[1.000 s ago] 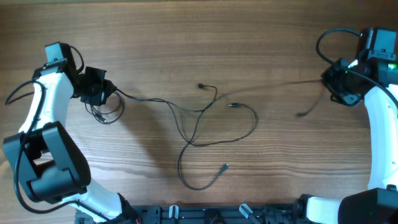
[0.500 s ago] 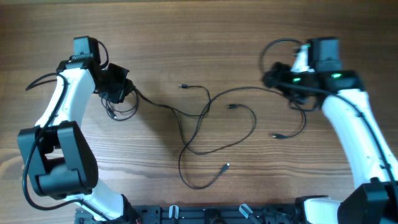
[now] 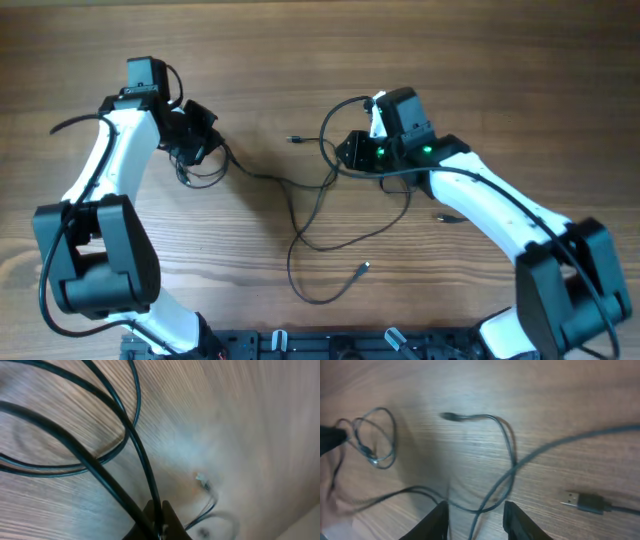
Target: Untangle cables
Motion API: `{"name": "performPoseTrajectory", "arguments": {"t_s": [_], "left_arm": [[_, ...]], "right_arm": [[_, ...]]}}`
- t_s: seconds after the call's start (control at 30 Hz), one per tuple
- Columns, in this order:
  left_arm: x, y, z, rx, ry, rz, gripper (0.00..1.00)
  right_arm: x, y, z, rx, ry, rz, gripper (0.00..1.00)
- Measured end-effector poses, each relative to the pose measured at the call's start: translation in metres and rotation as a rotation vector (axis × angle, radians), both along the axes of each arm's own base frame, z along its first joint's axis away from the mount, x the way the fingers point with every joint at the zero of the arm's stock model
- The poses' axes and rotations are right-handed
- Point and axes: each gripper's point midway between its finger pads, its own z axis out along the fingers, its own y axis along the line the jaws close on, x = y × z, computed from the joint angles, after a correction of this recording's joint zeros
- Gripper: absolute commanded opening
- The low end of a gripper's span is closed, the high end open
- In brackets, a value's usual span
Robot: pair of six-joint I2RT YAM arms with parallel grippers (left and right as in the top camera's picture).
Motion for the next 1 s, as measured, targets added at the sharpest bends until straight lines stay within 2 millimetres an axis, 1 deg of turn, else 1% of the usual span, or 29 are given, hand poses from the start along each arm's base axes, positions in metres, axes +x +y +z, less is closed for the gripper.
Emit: {"name": "performPoseTrajectory", "arguments": {"t_s": [0.1,0.17,0.27,0.4,0.5,0.63,0.8,0.9,1.0], "left_arm": [[-0.011,-0.021,-0.001,0.008,-0.018,-0.181,0.04],[-0.015,-0.037,0.0,0.012,-0.045,-0.286,0.04],[-0.016,-0.055,0.001,0.018,-0.078,-0.385,0.04],[-0.017,-0.072,0.002,0.026,-0.113,-0.465,0.04],[-0.018,-0.08,0.002,0.028,-0.124,-0.496,0.04],[-0.018,-0.084,0.003,0.026,-0.131,-0.507,0.04],[-0.016,-0.084,0.003,0.027,-0.138,-0.508,0.04],[-0.016,-0.084,0.003,0.027,-0.138,-0.508,0.04],[-0.016,-0.084,0.003,0.027,-0.138,-0.508,0.04]], "right_arm": [[-0.003,0.002,-0.018,0.015,0.085,-0.047,0.34],[-0.006,0.003,-0.026,0.024,0.126,-0.058,0.33],[-0.008,0.005,-0.028,0.041,0.153,-0.071,0.31],[-0.009,0.006,-0.028,0.055,0.171,-0.083,0.3],[-0.011,0.006,-0.029,0.056,0.188,-0.093,0.3],[-0.015,0.007,-0.033,0.053,0.213,-0.105,0.31],[-0.015,0.024,-0.044,0.075,0.22,-0.087,0.3],[-0.023,0.035,-0.056,0.076,0.26,-0.087,0.29],[-0.028,0.042,-0.068,0.068,0.287,-0.088,0.29]]}}
